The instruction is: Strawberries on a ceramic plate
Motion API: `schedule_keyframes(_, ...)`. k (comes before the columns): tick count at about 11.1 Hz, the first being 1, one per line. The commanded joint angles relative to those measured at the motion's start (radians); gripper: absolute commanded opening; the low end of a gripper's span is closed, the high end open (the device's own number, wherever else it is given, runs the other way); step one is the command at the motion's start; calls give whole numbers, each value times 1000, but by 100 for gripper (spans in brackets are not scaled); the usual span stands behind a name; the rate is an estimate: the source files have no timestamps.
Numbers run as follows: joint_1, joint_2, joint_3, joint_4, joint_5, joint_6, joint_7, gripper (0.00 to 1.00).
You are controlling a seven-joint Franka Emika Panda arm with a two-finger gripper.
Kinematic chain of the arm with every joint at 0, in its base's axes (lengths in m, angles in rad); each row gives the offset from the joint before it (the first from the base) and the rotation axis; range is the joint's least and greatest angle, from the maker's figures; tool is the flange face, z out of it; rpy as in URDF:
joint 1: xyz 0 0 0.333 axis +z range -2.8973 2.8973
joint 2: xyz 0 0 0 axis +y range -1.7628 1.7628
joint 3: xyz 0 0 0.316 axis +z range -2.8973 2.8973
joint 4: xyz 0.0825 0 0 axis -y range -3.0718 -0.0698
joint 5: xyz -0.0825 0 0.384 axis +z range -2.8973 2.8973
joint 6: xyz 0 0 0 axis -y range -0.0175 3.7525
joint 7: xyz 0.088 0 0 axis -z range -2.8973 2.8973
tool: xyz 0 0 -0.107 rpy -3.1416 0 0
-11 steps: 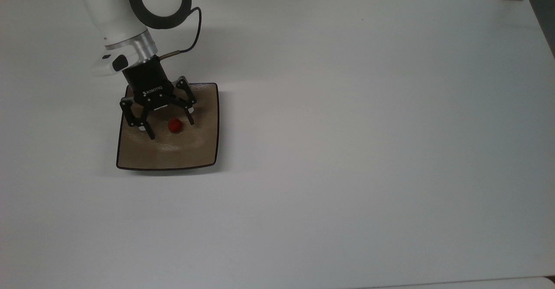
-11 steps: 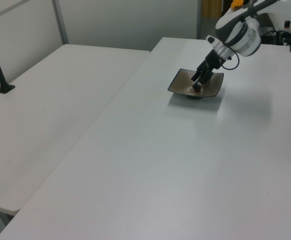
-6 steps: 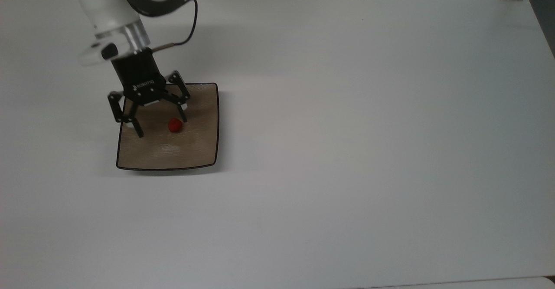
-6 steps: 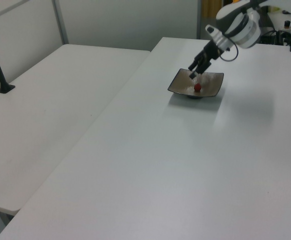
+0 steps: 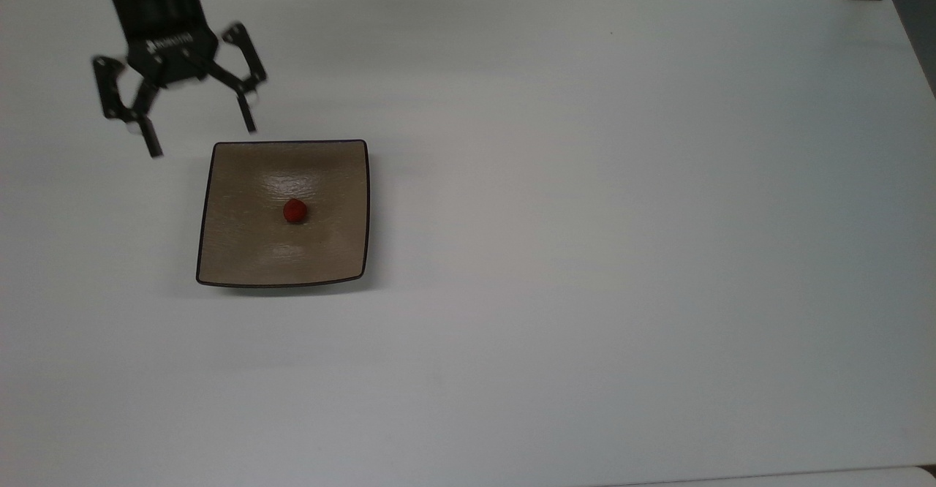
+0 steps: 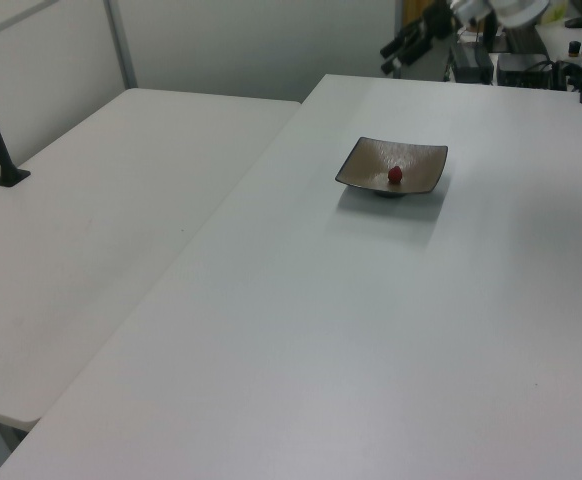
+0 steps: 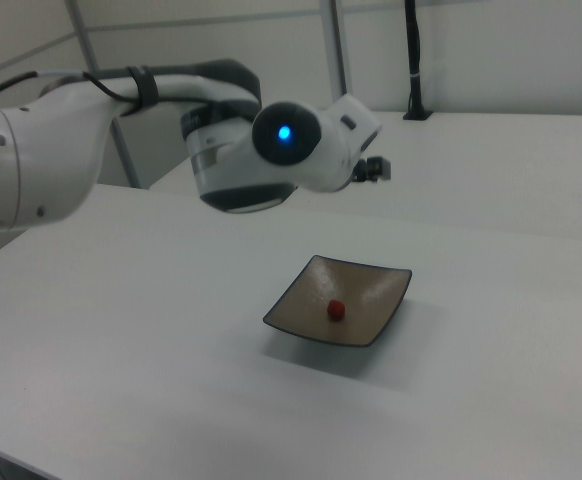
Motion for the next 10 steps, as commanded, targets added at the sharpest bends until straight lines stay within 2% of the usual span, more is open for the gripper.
schedule_keyframes(1, -40, 4, -89, 215, -255, -410, 235, 100)
schedule_keyframes(2, -37, -1, -106, 278, -330, -564, 338, 100)
schedule_keyframes(4, -25, -68, -110, 289, -395, -720, 544, 100)
schedule_keyframes(5, -15, -105, -106, 289, -458, -789, 639, 100)
schedule_keyframes(7, 75, -181, -110, 289, -590, -924, 834, 100)
schedule_keyframes(10, 224, -232, -114, 288, -751, -987, 1047, 100)
